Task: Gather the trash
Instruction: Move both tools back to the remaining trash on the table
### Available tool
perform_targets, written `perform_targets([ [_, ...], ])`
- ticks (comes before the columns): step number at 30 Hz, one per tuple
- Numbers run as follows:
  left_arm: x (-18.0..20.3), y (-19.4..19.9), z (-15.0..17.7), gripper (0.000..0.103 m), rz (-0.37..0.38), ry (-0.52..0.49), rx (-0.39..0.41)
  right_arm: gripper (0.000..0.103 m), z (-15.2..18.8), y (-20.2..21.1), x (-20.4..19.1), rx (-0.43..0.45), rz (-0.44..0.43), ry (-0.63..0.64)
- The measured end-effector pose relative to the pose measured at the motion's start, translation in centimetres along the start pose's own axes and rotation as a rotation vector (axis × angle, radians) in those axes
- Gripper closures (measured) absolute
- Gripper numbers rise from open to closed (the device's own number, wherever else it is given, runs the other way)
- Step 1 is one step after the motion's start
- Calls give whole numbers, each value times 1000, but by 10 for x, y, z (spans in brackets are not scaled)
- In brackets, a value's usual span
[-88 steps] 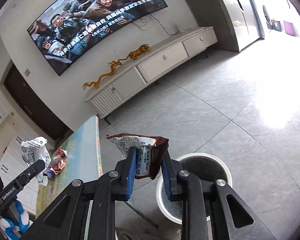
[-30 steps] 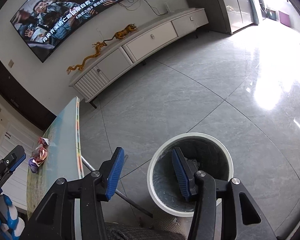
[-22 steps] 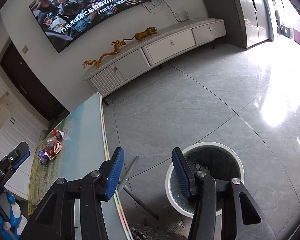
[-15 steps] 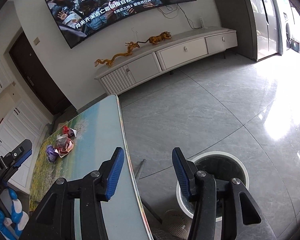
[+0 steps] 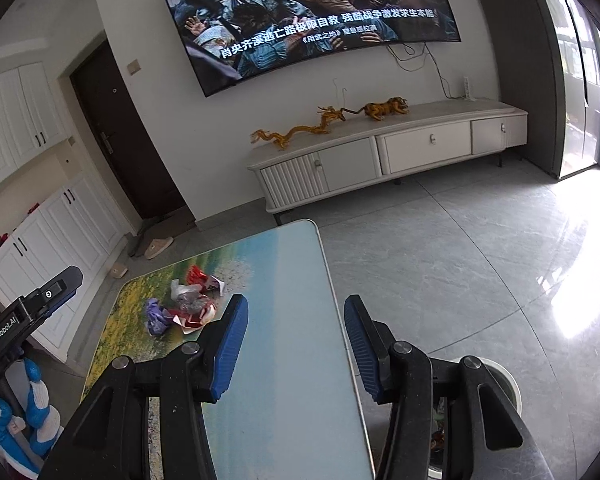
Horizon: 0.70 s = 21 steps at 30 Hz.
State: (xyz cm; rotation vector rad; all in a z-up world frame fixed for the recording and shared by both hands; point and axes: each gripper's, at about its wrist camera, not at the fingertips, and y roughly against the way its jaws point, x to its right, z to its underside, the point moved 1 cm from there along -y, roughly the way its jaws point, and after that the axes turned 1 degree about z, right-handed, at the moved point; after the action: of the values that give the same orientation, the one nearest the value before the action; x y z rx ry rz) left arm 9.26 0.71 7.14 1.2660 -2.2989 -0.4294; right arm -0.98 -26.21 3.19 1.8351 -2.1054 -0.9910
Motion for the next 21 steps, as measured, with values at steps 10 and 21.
perform_targets([
  [10,-57,2,-26,39,-93,89,26,53,-33,-19,-45,30,-86,91],
  [21,-157,-54,8,39,-254,273,-88,53,-28,-114,-73,-107,-174,130],
])
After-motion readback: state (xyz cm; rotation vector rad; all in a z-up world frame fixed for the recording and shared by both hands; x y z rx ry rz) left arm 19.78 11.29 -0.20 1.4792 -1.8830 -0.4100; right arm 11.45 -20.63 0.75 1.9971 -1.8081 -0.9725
